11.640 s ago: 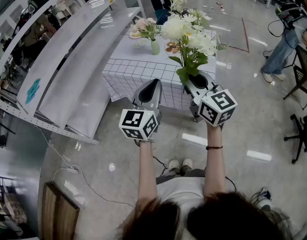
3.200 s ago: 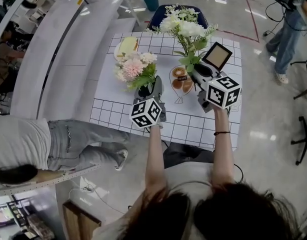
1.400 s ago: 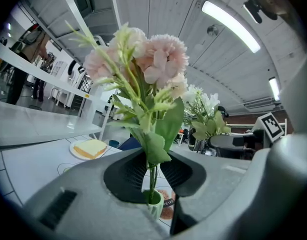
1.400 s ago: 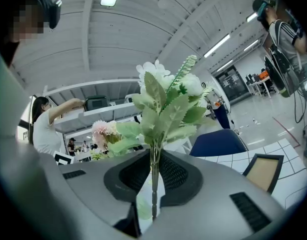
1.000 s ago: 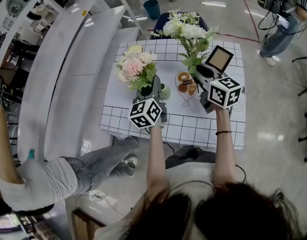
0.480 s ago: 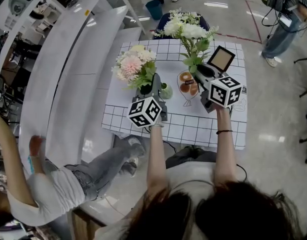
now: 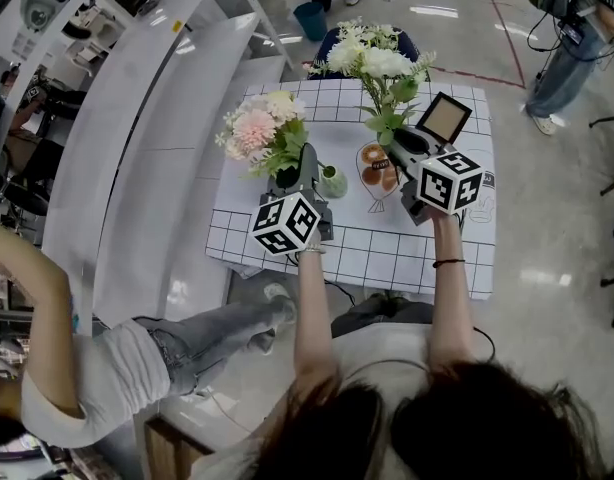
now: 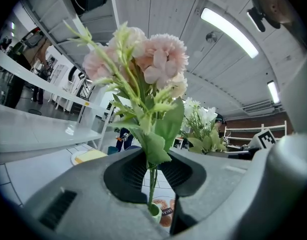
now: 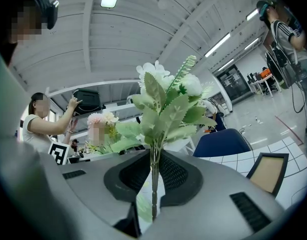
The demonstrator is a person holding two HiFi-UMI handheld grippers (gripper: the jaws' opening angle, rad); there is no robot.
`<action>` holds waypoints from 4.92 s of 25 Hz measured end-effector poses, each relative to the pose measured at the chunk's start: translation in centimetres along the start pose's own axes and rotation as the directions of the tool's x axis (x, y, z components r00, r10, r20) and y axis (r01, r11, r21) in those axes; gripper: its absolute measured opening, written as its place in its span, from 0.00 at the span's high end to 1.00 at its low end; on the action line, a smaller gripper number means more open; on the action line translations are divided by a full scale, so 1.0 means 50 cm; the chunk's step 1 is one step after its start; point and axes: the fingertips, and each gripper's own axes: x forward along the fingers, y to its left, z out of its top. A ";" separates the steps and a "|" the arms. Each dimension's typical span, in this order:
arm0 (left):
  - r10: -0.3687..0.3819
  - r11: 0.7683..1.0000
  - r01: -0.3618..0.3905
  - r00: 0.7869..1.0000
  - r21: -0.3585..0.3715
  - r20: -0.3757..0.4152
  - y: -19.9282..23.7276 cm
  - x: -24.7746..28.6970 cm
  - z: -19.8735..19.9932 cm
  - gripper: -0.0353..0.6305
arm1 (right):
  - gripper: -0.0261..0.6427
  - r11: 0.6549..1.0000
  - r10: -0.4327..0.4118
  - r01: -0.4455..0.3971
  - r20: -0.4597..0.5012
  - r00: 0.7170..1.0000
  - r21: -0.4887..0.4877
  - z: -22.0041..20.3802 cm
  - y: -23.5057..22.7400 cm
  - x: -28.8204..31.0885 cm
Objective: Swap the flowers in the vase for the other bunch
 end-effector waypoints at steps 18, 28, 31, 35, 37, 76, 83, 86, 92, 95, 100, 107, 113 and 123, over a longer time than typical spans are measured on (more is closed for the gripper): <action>-0.022 1.000 0.022 0.999 0.009 0.035 -0.009 -0.007 0.043 0.82 | 0.89 1.000 0.000 -0.001 0.016 1.000 0.003 0.003 -0.001 0.000; -0.021 1.000 0.020 0.998 0.016 0.057 -0.014 -0.017 0.072 0.82 | 0.89 1.000 0.009 -0.010 0.013 1.000 0.004 0.003 0.003 0.003; -0.013 1.000 0.012 0.998 0.018 0.069 -0.011 -0.023 0.083 0.82 | 0.89 1.000 0.013 -0.013 0.012 1.000 0.005 0.003 0.006 0.005; 0.004 1.000 -0.005 0.997 0.021 0.081 -0.003 -0.032 0.094 0.82 | 0.89 1.000 0.021 -0.021 0.009 1.000 0.005 0.003 0.010 0.010; 0.015 1.000 -0.017 0.996 0.025 0.085 0.002 -0.037 0.097 0.82 | 0.89 1.000 0.025 -0.025 0.007 1.000 0.004 0.002 0.013 0.012; 0.145 0.989 -0.148 0.985 0.020 0.098 0.041 -0.085 0.080 0.83 | 0.89 0.995 0.097 -0.097 -0.014 0.995 0.013 -0.006 0.014 0.026; 0.183 0.983 -0.185 0.978 0.004 0.103 0.055 -0.109 0.068 0.83 | 0.89 0.991 0.131 -0.131 -0.001 0.991 0.014 0.002 0.028 0.034; 0.194 0.981 -0.195 0.976 -0.005 0.098 0.066 -0.116 0.061 0.83 | 0.89 0.990 0.141 -0.141 0.008 0.990 0.018 0.006 0.034 0.042; 0.203 0.979 -0.202 0.976 -0.022 0.079 0.098 -0.125 0.058 0.83 | 0.89 0.989 0.146 -0.147 0.032 0.989 0.029 0.016 0.053 0.068; 0.196 0.980 -0.194 0.978 -0.030 0.065 0.111 -0.128 0.058 0.83 | 0.89 0.989 0.141 -0.142 0.039 0.989 0.029 0.018 0.069 0.081; 0.182 0.983 -0.180 0.982 -0.038 0.051 0.117 -0.120 0.044 0.83 | 0.89 0.990 0.139 -0.140 0.052 0.989 0.021 0.015 0.076 0.094; 0.175 0.983 -0.174 0.984 -0.052 0.033 0.138 -0.124 0.032 0.83 | 0.89 0.989 0.146 -0.147 0.072 0.987 0.006 0.015 0.104 0.116; 0.175 0.983 -0.173 0.984 -0.061 0.024 0.156 -0.130 0.024 0.83 | 0.89 0.989 0.147 -0.147 0.080 0.986 -0.002 0.012 0.123 0.135; 0.166 0.984 -0.165 0.986 -0.075 0.006 0.183 -0.134 0.012 0.83 | 0.89 0.991 0.134 -0.134 0.109 0.985 -0.010 0.007 0.143 0.162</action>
